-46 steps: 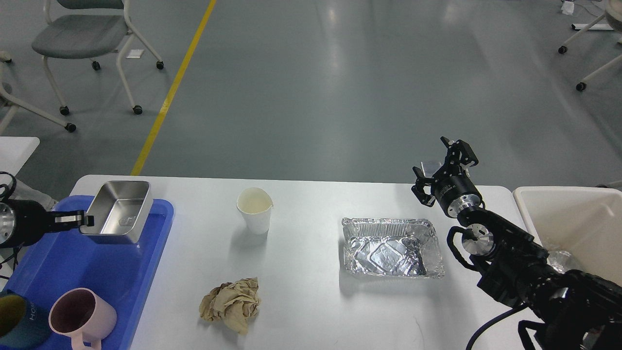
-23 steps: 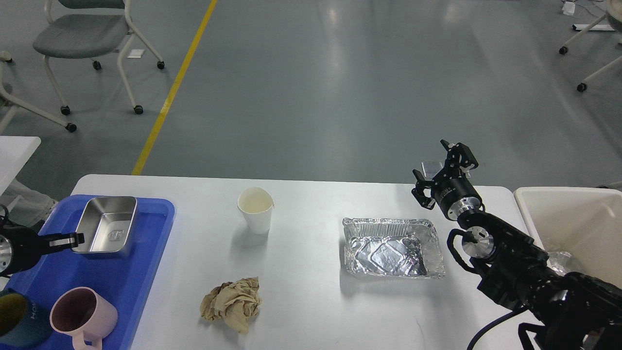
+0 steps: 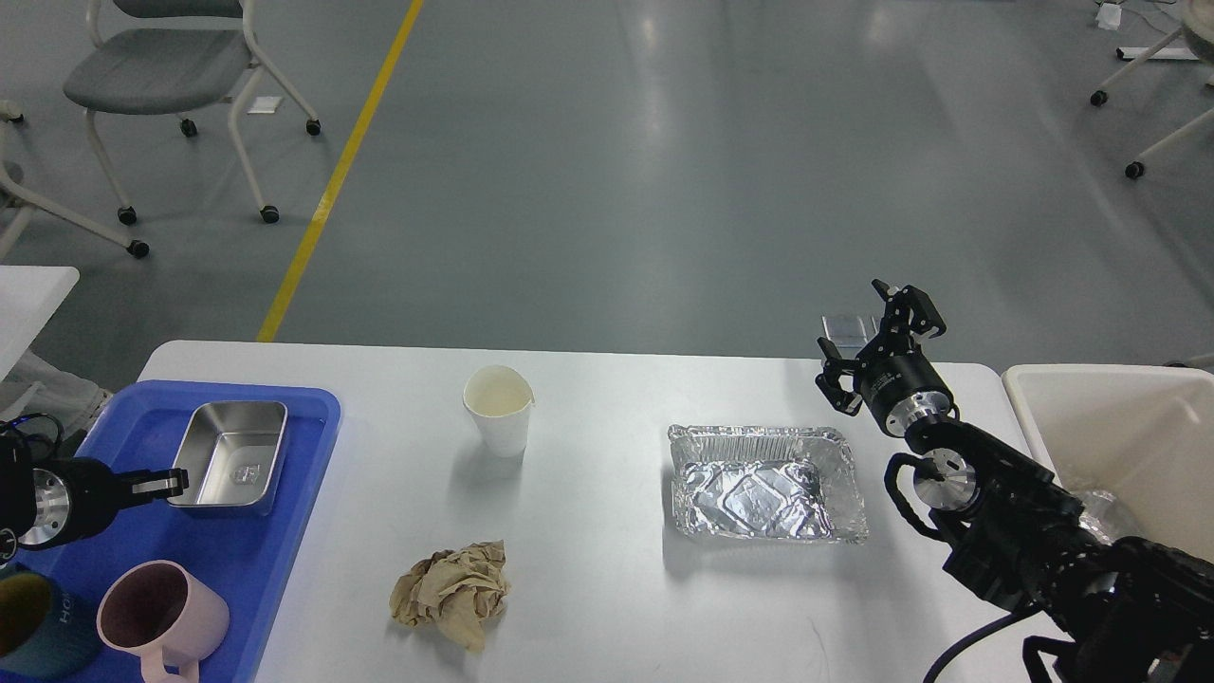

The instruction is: Tidy desktop

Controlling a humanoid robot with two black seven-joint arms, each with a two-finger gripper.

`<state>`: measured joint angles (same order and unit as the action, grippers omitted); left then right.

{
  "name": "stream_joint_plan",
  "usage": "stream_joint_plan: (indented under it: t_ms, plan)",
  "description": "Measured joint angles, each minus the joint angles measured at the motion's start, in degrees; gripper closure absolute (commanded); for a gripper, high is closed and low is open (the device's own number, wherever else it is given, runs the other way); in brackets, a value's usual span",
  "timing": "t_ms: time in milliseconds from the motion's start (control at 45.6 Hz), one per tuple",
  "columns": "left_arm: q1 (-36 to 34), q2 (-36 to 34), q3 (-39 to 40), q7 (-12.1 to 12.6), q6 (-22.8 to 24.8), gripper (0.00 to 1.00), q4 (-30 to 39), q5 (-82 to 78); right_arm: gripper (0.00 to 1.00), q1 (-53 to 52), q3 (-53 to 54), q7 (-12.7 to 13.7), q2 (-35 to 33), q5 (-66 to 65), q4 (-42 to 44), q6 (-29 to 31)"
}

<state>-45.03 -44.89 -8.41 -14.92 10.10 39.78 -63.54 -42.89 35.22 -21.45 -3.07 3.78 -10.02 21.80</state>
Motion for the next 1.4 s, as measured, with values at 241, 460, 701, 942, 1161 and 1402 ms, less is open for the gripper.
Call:
stream_joint_plan:
  t_ms: [241,460,701,942,1161,1402]
  plan:
    - [0.7,1.2,0.0,0.1,-0.1,0.98,-1.5,0.0,0.0,-0.1,0.0,0.0,0.1,0.0,0.0,0.0]
    - [1.2,1.4,0.0,0.0,-0.2,0.82,-1.6,-0.1,0.0,-0.2,0.0,0.0,0.1,0.0,-0.1,0.0]
    - [1.3,1.4,0.6,0.0,-0.1,0.62,-1.6,0.1,0.0,-0.3,0.0,0.0,0.1,0.0,-0.1,0.0]
    - [1.1,1.1,0.8,0.1,-0.2,0.36,-1.5,1.2,0.0,-0.4,0.0,0.0,0.1,0.0,-0.1,0.0]
    - [0.0,0.2,3.6,-0.1,-0.1,0.12,-1.2,6.1,0.0,-0.7,0.0,0.0,0.1,0.0,-0.1,0.0]
    - [-4.2,-0.5,12.5,-0.1,0.8,0.08,1.8,6.9,0.0,-0.8,0.0,0.0,0.3,0.0,-0.1,-0.2]
